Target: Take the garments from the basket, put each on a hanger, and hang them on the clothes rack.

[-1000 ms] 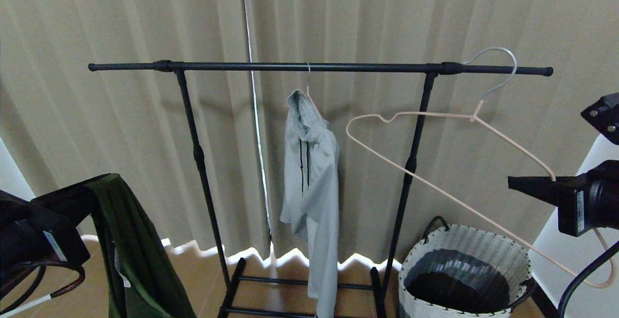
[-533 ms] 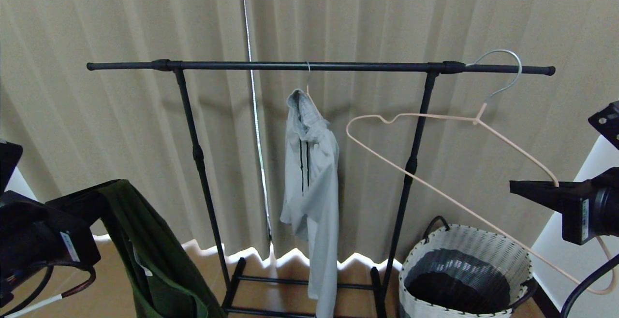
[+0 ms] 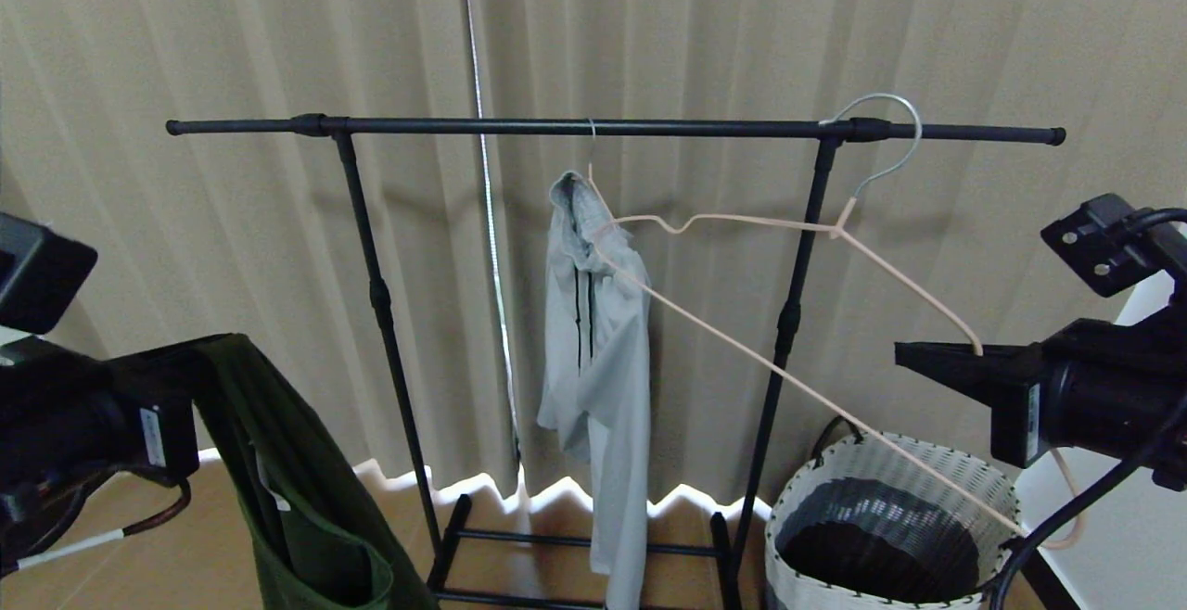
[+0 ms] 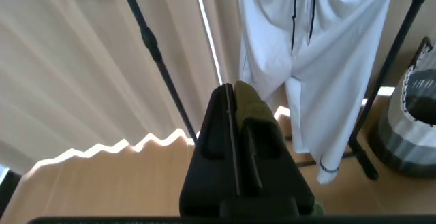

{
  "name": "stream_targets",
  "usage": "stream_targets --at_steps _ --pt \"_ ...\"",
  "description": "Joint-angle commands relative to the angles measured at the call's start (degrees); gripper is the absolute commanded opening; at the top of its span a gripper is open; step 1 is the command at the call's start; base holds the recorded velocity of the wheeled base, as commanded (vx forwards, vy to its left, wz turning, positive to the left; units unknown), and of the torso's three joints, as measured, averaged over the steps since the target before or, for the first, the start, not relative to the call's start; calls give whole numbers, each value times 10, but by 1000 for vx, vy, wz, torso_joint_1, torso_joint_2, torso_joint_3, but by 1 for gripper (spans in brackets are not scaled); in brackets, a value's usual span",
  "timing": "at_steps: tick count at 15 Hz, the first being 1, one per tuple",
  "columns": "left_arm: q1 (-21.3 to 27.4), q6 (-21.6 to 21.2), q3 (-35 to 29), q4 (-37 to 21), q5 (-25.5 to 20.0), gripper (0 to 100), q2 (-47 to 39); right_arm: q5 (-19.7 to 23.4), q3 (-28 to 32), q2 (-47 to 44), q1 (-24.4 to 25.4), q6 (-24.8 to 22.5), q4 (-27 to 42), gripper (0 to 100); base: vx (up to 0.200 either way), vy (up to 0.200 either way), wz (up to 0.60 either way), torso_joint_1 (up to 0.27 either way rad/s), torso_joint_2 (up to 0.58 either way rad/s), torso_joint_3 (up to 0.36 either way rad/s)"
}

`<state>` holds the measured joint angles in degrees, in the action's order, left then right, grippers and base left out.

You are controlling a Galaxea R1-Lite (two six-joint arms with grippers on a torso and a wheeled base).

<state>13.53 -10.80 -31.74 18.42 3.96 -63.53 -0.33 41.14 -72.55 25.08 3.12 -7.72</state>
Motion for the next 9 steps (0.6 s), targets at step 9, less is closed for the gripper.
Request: stream_targets --at_steps 9 --pt "67 89 -256 -65 171 0 -236 -5 10 -111 65 31 -80 0 0 0 0 0 0 0"
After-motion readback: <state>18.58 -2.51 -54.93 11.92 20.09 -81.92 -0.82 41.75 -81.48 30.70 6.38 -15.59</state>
